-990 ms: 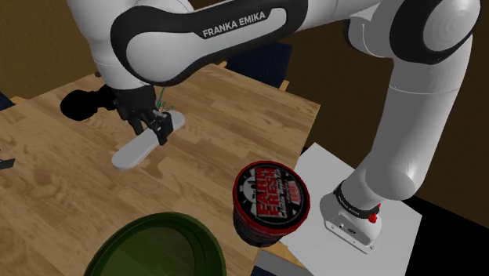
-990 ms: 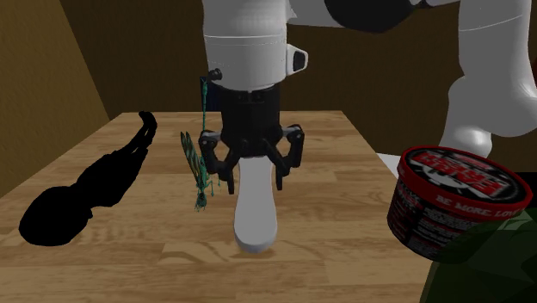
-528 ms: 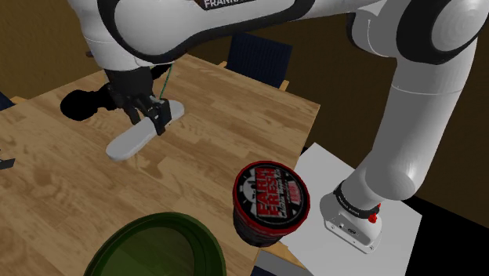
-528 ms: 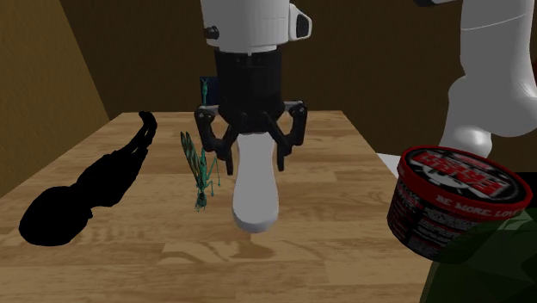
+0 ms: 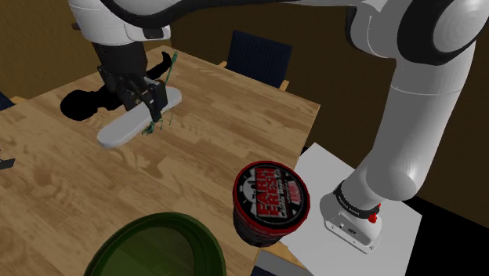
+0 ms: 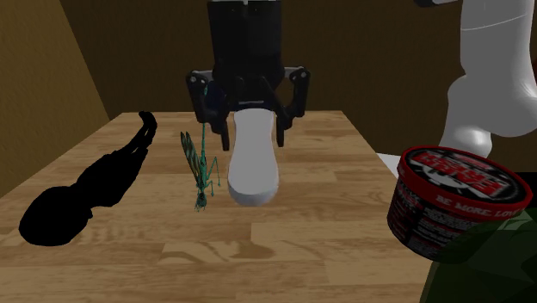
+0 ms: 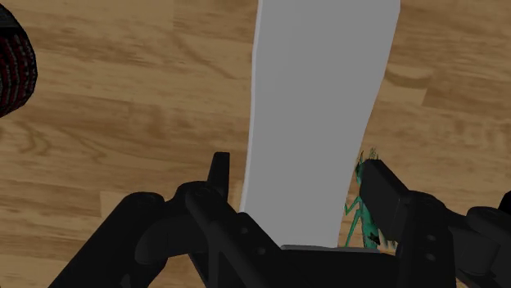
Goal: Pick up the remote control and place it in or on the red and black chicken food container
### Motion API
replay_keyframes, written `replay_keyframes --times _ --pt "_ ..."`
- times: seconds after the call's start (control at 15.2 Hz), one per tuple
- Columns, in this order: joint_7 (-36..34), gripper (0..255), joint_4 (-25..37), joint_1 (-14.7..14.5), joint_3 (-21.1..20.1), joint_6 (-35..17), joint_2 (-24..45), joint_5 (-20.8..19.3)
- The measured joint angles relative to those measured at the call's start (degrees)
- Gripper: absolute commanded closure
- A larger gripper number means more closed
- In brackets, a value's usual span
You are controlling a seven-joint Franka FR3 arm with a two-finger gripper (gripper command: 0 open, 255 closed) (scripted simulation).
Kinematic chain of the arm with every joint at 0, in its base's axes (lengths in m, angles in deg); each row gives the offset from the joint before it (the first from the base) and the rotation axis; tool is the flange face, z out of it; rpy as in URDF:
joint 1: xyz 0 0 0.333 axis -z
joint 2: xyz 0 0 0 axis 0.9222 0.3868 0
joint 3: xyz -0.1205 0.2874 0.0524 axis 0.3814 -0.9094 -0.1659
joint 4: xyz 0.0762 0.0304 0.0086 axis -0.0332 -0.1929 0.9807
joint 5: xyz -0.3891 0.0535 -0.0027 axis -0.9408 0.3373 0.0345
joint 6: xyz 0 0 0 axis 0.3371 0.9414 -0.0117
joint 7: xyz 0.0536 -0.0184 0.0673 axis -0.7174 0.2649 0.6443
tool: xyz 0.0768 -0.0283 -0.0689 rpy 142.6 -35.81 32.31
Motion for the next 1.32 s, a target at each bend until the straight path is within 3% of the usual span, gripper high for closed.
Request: replay_keyframes --times 0.26,0.4,0.59,0.86,1.06,1.32 --pt "0.1 255 3.4 -0.8 0.0 3.1 0.3 -0.1" --pt "0.5 255 0.1 1.1 -0.9 2.3 -2.9 2.0" --pt "2.5 255 -9.3 5.8 -2.7 -0.8 -12.0 8.3" --pt "7.0 255 -20.3 9.2 -2.6 -3.3 -24.9 18.2" --pt "10.7 255 -26.5 8.7 -0.3 -2.7 -34.6 25.2" --pt "14.6 255 -35.0 5.1 4.5 -1.3 -46.3 32.3"
